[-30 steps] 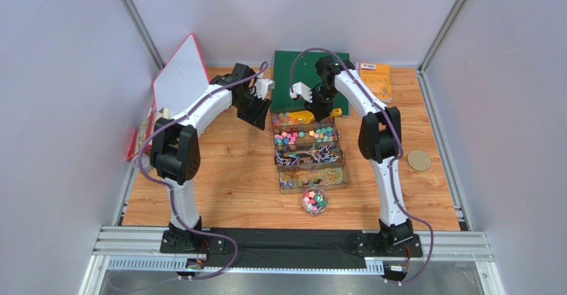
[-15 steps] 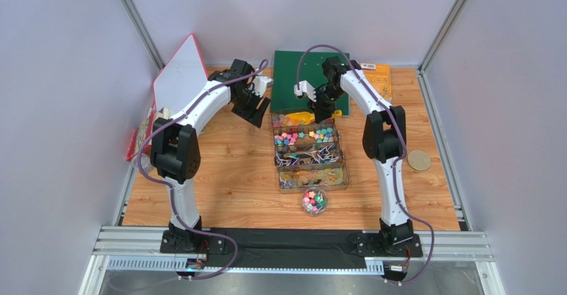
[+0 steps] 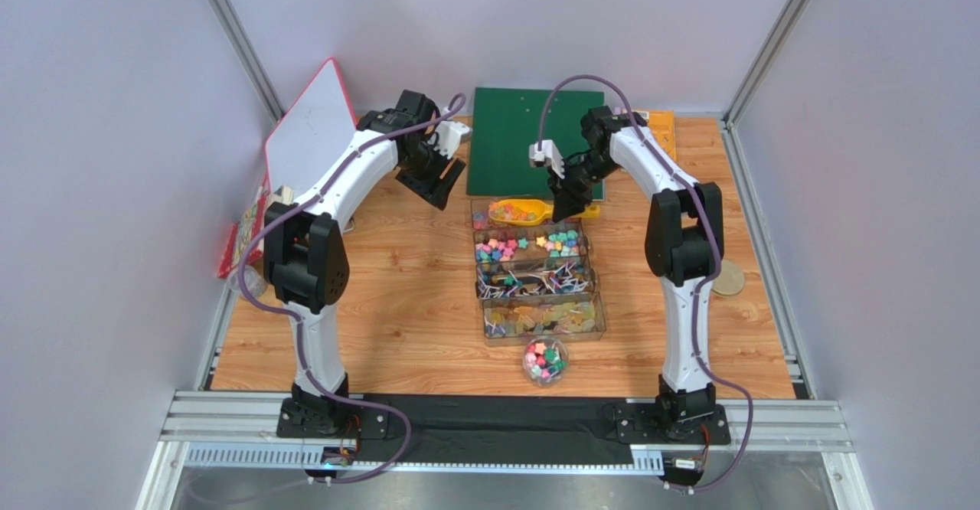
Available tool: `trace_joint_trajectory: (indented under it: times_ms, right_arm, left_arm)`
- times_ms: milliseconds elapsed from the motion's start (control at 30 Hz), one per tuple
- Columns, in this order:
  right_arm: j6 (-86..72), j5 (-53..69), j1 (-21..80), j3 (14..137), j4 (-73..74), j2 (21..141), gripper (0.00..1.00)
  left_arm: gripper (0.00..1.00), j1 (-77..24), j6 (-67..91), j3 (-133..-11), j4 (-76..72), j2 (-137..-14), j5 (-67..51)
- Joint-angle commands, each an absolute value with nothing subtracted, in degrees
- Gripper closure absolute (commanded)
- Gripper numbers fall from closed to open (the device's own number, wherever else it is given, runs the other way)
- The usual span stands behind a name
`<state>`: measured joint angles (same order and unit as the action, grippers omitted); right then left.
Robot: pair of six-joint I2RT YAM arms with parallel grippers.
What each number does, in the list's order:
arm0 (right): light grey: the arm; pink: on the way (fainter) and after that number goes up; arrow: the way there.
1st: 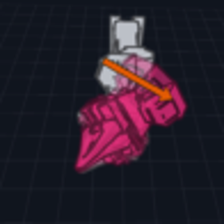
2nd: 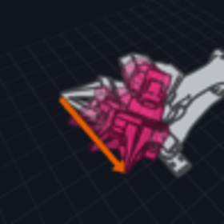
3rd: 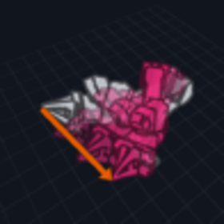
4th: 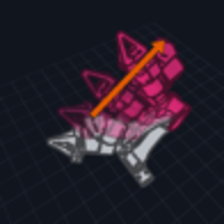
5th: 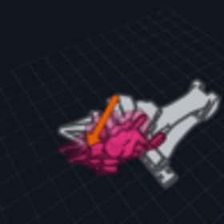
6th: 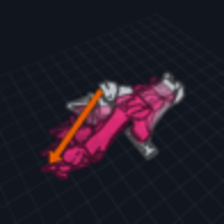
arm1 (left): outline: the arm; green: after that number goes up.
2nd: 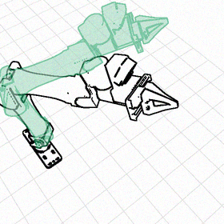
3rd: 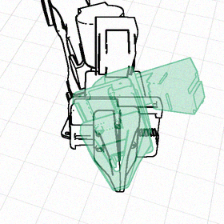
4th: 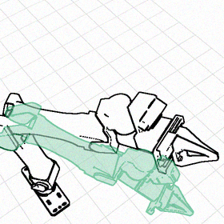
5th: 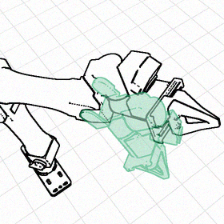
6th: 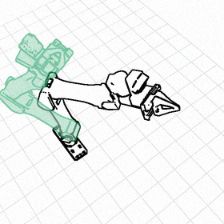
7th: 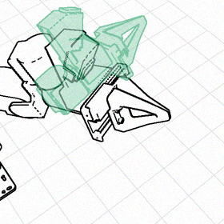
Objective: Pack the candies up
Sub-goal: Scoop the fake candies from the storage box, then place the fake candies in the packing bottle.
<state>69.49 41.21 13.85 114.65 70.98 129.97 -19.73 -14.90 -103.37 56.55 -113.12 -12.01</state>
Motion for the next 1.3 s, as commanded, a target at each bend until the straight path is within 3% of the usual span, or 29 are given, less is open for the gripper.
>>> trace_joint_trajectory:
  times_ms: [0, 533, 767, 967, 1167, 1267]
  right_arm:
    - [66.54, 47.55, 14.33, 107.5, 76.04, 122.88, 1.0]
    - [52.74, 56.6, 10.99, 97.21, 54.76, 111.55, 1.0]
    - [59.4, 51.52, 10.11, 91.51, 61.06, 98.65, 1.0]
    - [65.65, 48.34, 9.93, 81.93, 69.51, 83.71, 1.0]
    - [74.08, 42.81, 10.2, 69.71, 79.18, 71.82, 1.0]
    - [77.16, 40.26, 10.11, 65.84, 83.23, 66.55, 1.0]
  left_arm:
    - [0.3, -19.25, -17.58, -106.35, 58.36, -114.17, -10.37]
    - [0.28, -19.16, -21.09, -107.48, 57.92, -110.31, -4.31]
    - [0.22, -19.16, -20.57, -105.91, 58.01, -105.21, -0.97]
    - [0.18, -19.68, -16.35, -97.4, 57.39, -94.6, -0.7]
    - [0.34, -21.35, -19.77, -85.71, 59.15, -84.92, -6.06]
    - [0.37, -21.45, -20.21, -81.48, 58.28, -81.93, -6.51]
